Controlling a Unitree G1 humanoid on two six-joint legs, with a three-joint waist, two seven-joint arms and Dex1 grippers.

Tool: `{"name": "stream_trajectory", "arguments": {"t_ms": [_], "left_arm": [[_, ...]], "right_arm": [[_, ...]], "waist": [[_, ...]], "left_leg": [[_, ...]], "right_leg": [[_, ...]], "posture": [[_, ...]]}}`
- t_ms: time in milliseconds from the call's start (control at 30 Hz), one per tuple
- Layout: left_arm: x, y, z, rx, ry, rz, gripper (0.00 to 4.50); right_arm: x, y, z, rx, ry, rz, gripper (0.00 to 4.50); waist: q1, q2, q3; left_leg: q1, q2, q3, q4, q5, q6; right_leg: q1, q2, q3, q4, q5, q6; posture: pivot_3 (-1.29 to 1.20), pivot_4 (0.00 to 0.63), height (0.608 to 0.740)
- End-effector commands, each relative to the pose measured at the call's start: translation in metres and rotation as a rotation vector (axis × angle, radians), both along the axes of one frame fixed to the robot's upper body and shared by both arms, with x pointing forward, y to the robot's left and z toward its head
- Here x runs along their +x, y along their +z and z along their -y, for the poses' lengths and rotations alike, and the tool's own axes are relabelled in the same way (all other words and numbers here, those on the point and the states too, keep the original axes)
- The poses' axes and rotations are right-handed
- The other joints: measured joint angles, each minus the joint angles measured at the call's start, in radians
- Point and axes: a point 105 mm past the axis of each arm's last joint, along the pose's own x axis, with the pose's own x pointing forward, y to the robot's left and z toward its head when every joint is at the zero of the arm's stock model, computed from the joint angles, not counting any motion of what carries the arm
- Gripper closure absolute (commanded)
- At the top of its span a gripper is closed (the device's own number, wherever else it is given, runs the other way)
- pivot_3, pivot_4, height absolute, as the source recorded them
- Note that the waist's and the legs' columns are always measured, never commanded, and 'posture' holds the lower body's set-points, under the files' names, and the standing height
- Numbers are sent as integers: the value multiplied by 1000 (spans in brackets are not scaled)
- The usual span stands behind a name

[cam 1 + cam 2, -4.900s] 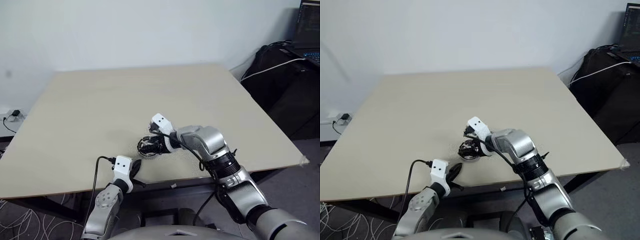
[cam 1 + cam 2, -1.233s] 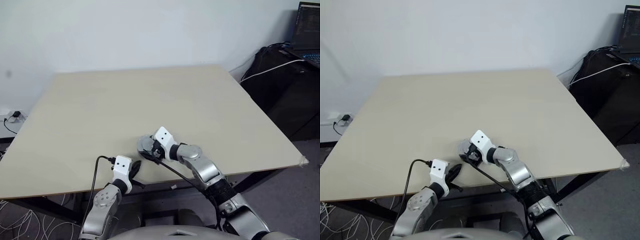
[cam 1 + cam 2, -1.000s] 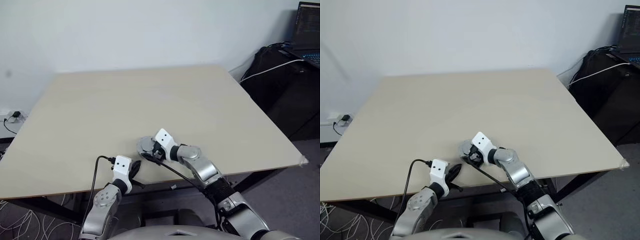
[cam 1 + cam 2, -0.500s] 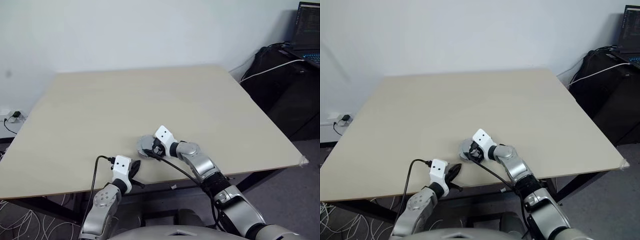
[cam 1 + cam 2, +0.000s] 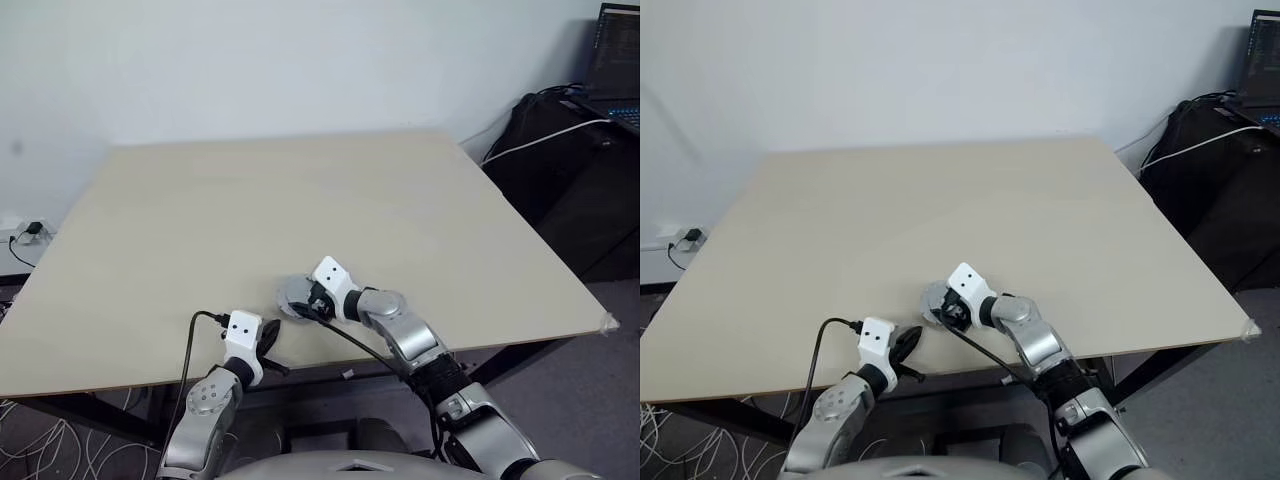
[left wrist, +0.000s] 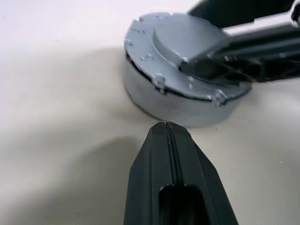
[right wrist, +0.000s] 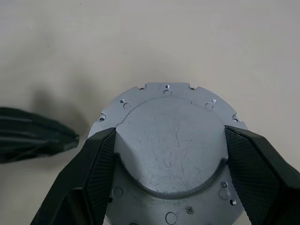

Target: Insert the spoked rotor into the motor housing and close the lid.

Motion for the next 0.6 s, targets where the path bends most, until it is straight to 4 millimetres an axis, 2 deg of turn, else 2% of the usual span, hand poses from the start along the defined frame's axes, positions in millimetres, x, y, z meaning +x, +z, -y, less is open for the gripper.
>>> {"name": "stream_trajectory", "arguments": {"t_ms": [33, 300, 600], "left_arm": [[6, 16, -7, -7, 11, 77, 4500], [3, 13, -21, 10, 20, 72, 4500], [2, 14, -20, 8, 15, 69, 4500]], "right_arm": [[0, 9, -3, 17, 15, 5, 1293], [2, 5, -3, 15, -36, -61, 1293], [0, 1, 0, -27, -24, -79, 1293]], "waist": [[0, 0, 0], [0, 0, 0], [0, 1, -3]], "left_leg": [[0, 0, 0, 0, 0, 0], [0, 0, 0, 0, 0, 0], [1, 0, 0, 0, -1, -2]], "right_leg": [[0, 0, 0, 0, 0, 0], [0, 0, 0, 0, -2, 2], [1, 0, 0, 0, -2, 3]], "posture": [[0, 0, 740], [0, 0, 740], [0, 0, 740]]}}
